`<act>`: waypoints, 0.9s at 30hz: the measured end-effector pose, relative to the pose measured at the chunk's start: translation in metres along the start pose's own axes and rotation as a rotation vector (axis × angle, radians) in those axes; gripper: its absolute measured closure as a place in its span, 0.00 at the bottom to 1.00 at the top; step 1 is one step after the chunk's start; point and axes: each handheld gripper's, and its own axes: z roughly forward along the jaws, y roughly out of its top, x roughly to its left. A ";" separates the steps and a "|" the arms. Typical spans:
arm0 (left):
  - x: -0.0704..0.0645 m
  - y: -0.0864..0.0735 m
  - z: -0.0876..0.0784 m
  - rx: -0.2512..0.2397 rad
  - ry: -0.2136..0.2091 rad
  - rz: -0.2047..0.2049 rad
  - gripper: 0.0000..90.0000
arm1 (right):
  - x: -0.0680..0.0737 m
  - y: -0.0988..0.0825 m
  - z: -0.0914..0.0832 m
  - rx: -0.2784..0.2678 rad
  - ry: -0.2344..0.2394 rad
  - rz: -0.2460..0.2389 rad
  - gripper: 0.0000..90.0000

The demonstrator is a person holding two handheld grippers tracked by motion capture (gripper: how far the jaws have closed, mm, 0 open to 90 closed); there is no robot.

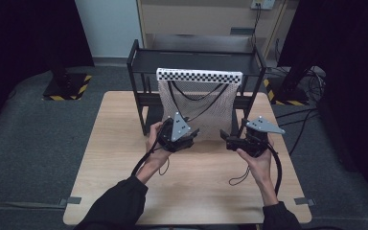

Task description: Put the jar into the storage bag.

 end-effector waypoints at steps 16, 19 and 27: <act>0.025 -0.033 -0.035 0.083 0.058 -0.232 0.22 | -0.014 -0.014 -0.014 0.016 -0.037 0.027 0.08; 0.031 -0.046 -0.047 0.097 0.050 -0.314 0.20 | -0.014 -0.017 -0.018 0.036 -0.040 0.019 0.08; 0.029 -0.086 -0.070 0.184 0.054 -0.368 0.17 | -0.014 -0.028 -0.024 0.077 -0.046 0.026 0.07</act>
